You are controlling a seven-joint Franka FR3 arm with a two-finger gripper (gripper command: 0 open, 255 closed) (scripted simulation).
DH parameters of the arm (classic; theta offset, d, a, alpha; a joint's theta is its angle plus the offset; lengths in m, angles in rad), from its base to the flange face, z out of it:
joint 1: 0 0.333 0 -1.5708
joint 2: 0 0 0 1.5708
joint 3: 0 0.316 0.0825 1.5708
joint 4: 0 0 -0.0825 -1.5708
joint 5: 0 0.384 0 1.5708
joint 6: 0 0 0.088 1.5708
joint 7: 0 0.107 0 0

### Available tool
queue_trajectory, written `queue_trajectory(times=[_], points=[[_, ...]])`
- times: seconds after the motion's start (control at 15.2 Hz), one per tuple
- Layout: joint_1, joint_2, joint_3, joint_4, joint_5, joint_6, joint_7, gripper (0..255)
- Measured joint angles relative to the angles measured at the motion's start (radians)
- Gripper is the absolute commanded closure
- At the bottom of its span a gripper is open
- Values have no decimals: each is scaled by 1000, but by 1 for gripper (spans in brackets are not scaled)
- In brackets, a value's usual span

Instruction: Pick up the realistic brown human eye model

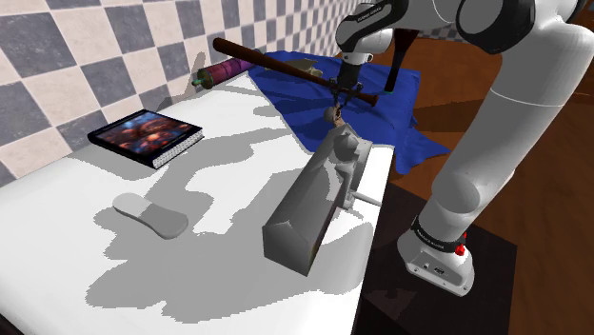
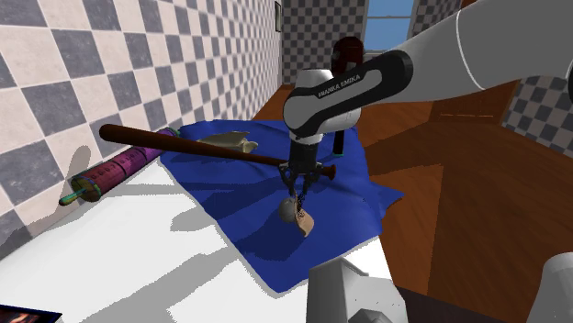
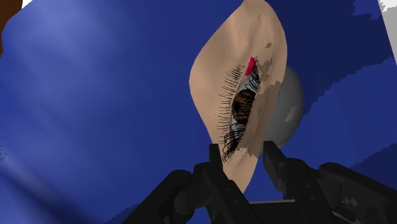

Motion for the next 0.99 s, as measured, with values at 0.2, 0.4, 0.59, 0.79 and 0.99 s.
queue_trajectory(times=[0.2,0.4,0.59,0.79,0.99], points=[[1,-13,1,18,-6,-30,8,255],[1,-26,0,44,-13,-68,14,255],[1,-37,0,74,-18,-108,20,255],[0,-42,-1,106,-21,-145,23,255],[1,-50,-1,134,-25,-180,28,255]])
